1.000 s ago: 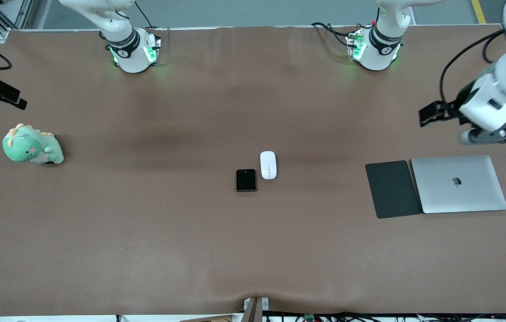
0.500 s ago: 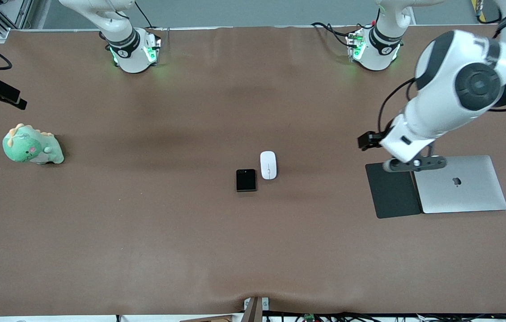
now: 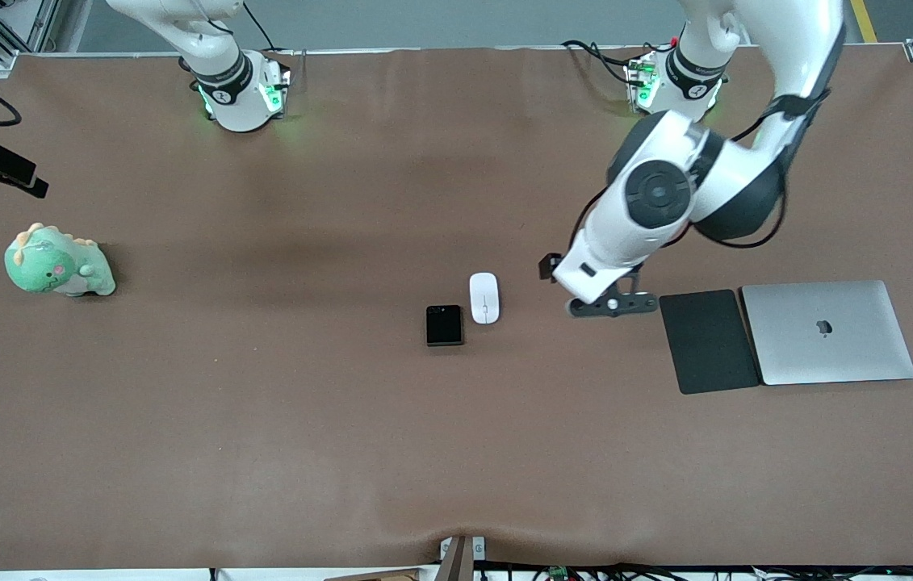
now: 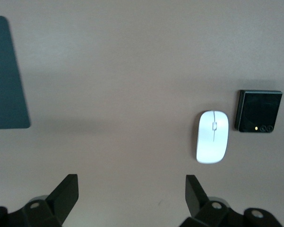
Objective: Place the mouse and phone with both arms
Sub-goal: 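Reach the left gripper down over the white mouse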
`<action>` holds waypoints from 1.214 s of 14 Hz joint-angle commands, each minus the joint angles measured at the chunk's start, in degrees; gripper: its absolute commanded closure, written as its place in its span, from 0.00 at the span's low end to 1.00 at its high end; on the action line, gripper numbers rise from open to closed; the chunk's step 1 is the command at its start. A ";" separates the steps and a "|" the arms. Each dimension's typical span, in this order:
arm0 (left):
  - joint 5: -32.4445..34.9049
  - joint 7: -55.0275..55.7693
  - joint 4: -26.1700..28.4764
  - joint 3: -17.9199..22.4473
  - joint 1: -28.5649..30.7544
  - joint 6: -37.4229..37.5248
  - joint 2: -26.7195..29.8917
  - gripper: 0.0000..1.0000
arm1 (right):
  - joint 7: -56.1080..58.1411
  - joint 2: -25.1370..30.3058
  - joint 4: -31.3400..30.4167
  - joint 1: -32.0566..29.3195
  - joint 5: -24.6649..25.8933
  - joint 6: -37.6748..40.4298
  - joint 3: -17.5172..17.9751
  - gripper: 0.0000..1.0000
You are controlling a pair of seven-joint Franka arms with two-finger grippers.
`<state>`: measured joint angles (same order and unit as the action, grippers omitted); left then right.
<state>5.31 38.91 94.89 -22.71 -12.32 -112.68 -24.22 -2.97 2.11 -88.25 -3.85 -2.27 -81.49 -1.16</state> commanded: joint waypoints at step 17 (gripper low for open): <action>9.63 18.75 -7.00 0.91 -13.16 -17.66 -21.83 0.00 | -0.46 -0.88 1.59 -0.02 0.77 0.81 0.10 0.00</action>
<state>12.92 56.41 89.90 -22.25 -24.24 -129.47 -44.39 -2.97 2.04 -88.22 -3.86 -2.24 -81.49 -1.22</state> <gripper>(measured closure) 0.000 0.000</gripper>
